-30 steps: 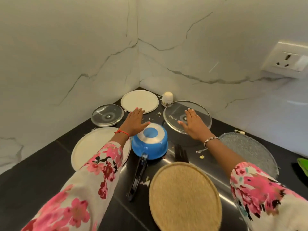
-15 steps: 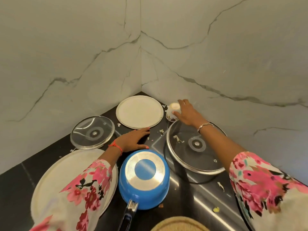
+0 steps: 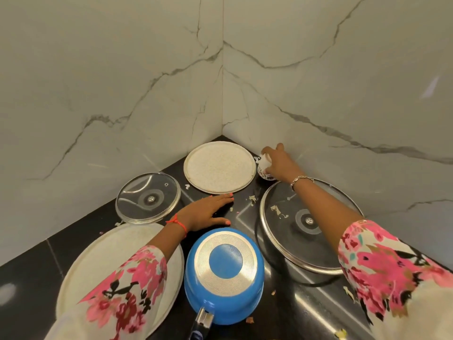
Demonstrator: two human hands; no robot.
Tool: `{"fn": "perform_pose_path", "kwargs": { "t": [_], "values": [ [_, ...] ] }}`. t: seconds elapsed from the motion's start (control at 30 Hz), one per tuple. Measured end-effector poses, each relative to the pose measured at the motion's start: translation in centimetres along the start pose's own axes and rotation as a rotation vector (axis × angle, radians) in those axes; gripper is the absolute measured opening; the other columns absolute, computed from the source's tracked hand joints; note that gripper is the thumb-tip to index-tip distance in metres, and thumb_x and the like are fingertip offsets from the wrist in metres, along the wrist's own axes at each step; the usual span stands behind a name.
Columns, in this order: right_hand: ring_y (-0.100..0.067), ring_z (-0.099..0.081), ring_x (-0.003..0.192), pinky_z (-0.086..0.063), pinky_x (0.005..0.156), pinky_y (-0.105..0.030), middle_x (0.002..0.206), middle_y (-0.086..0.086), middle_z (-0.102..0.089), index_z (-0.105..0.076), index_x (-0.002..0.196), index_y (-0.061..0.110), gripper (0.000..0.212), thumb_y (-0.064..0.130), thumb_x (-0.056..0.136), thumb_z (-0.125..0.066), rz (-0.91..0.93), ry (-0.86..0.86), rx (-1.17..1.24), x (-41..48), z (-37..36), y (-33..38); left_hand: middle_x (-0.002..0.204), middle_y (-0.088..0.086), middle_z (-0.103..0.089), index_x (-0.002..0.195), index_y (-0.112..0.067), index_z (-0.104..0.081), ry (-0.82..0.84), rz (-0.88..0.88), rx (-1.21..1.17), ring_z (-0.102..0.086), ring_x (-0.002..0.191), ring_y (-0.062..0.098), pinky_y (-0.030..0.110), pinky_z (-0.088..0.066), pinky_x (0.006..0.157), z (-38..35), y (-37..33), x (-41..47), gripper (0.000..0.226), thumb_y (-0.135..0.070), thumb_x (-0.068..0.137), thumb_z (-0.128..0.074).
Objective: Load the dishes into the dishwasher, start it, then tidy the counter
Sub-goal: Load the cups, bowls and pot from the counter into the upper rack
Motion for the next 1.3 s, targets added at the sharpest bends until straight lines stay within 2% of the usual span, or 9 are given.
{"fn": "perform_pose_path", "kwargs": {
  "t": [0.13,0.23,0.4,0.5,0.73,0.97,1.13,1.23,1.3],
  "values": [
    [-0.038,-0.045,0.11,-0.044,0.085,-0.042,0.128,-0.014,-0.032,-0.04,0.134,0.02,0.058,0.014,0.081,-0.064,0.048,-0.101,-0.023,-3.4,4.2,2.3,0.153,0.0,-0.027,0.146,-0.017,-0.024,-0.041,0.148,-0.072,-0.034,0.136,0.015,0.028,-0.029,0.108,2.1,0.0,-2.5,0.063,-0.039,0.093,-0.051],
    [-0.038,-0.044,0.114,-0.043,0.088,-0.044,0.13,-0.013,-0.032,-0.036,0.136,0.015,0.065,0.021,0.079,-0.068,0.055,-0.124,-0.01,-7.2,7.0,3.8,0.146,0.002,-0.038,0.143,-0.017,-0.03,-0.101,0.223,-0.118,-0.047,0.126,0.018,0.031,-0.036,0.102,3.7,-0.8,-5.8,0.056,-0.037,0.095,-0.05],
    [-0.038,-0.048,0.112,-0.045,0.094,-0.045,0.128,-0.014,-0.033,-0.042,0.129,0.01,0.065,0.025,0.075,-0.074,0.022,-0.082,0.069,-16.1,8.5,5.8,0.137,0.007,-0.046,0.14,-0.013,-0.037,-0.217,0.281,-0.122,-0.049,0.12,0.021,0.032,-0.039,0.099,4.6,-3.6,-12.2,0.056,-0.043,0.093,-0.05],
    [-0.034,-0.052,0.109,-0.045,0.093,-0.039,0.126,-0.013,-0.036,-0.046,0.128,0.012,0.064,0.022,0.072,-0.077,0.011,-0.019,0.06,-22.1,7.5,6.7,0.134,0.01,-0.049,0.137,-0.01,-0.041,-0.282,0.292,-0.144,-0.046,0.123,0.022,0.031,-0.035,0.1,3.1,-5.6,-16.2,0.055,-0.041,0.093,-0.05],
    [-0.033,-0.052,0.112,-0.046,0.095,-0.04,0.133,-0.014,-0.035,-0.05,0.124,0.011,0.063,0.02,0.068,-0.079,-0.041,0.055,0.056,-35.0,4.3,8.3,0.126,0.012,-0.054,0.125,-0.009,-0.05,-0.417,0.25,-0.038,-0.05,0.116,0.025,0.032,-0.036,0.097,-1.9,-11.1,-25.0,0.042,-0.035,0.092,-0.053],
    [-0.031,-0.054,0.108,-0.048,0.09,-0.041,0.127,-0.012,-0.038,-0.05,0.122,0.01,0.058,0.022,0.071,-0.076,-0.081,0.006,0.105,-49.2,2.2,9.8,0.142,0.013,-0.043,0.136,-0.006,-0.042,-0.43,0.191,-0.026,-0.037,0.133,0.025,0.035,-0.027,0.111,-8.3,-19.4,-34.5,0.053,-0.035,0.093,-0.051],
    [-0.029,-0.051,0.112,-0.043,0.09,-0.034,0.127,-0.009,-0.038,-0.049,0.127,0.011,0.068,0.024,0.067,-0.078,-0.081,-0.063,0.186,-61.8,-0.3,10.5,0.142,0.012,-0.042,0.135,-0.005,-0.042,-0.512,0.137,-0.078,-0.036,0.135,0.025,0.032,-0.023,0.112,-15.2,-26.8,-43.1,0.059,-0.043,0.09,-0.042],
    [-0.03,-0.052,0.107,-0.046,0.092,-0.037,0.121,-0.01,-0.04,-0.052,0.122,0.009,0.064,0.022,0.065,-0.078,-0.074,-0.062,0.23,-69.8,-2.6,10.7,0.144,0.01,-0.041,0.137,-0.007,-0.042,-0.438,0.13,-0.048,-0.032,0.138,0.024,0.033,-0.021,0.115,-21.7,-30.0,-48.2,0.063,-0.046,0.088,-0.032],
    [-0.03,-0.051,0.109,-0.046,0.092,-0.038,0.122,-0.01,-0.04,-0.052,0.121,0.01,0.062,0.021,0.066,-0.077,-0.109,-0.04,0.251,-75.4,-4.3,10.4,0.143,0.012,-0.043,0.136,-0.005,-0.043,-0.354,0.136,-0.042,-0.034,0.138,0.025,0.035,-0.023,0.114,-26.2,-31.7,-52.0,0.076,-0.054,0.082,-0.02]
  ]
}}
Point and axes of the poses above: each hand's wrist, its own x-axis towards the middle knuckle, its own z-axis out of the back of the hand, y = z × x, the point moved 7 cm from there along x, towards the middle knuckle
